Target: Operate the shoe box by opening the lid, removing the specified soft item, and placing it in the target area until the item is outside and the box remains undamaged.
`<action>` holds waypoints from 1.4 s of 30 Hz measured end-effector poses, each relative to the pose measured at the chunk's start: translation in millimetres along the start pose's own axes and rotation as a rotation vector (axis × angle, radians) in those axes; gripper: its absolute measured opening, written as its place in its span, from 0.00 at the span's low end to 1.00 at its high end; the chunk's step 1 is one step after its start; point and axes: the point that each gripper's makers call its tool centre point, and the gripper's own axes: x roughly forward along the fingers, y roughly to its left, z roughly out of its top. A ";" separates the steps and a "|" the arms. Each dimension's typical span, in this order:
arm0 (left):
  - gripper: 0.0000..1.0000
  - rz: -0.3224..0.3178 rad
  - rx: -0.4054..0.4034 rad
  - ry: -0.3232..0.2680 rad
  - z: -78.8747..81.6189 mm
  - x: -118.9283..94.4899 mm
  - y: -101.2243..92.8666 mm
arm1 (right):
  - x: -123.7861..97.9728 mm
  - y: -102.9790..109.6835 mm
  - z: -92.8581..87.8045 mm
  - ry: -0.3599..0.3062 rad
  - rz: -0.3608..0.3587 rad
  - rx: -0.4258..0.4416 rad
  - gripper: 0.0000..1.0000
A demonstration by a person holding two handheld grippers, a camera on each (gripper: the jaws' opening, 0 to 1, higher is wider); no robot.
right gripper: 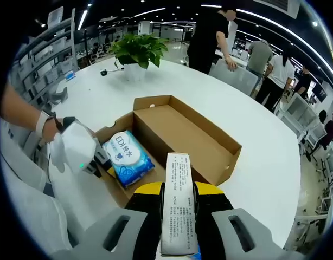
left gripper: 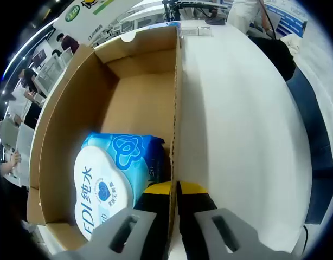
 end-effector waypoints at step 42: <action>0.02 -0.013 -0.034 0.015 -0.1 1.2 -1.0 | -85.3 -120.8 -81.0 -0.089 -0.231 0.216 0.19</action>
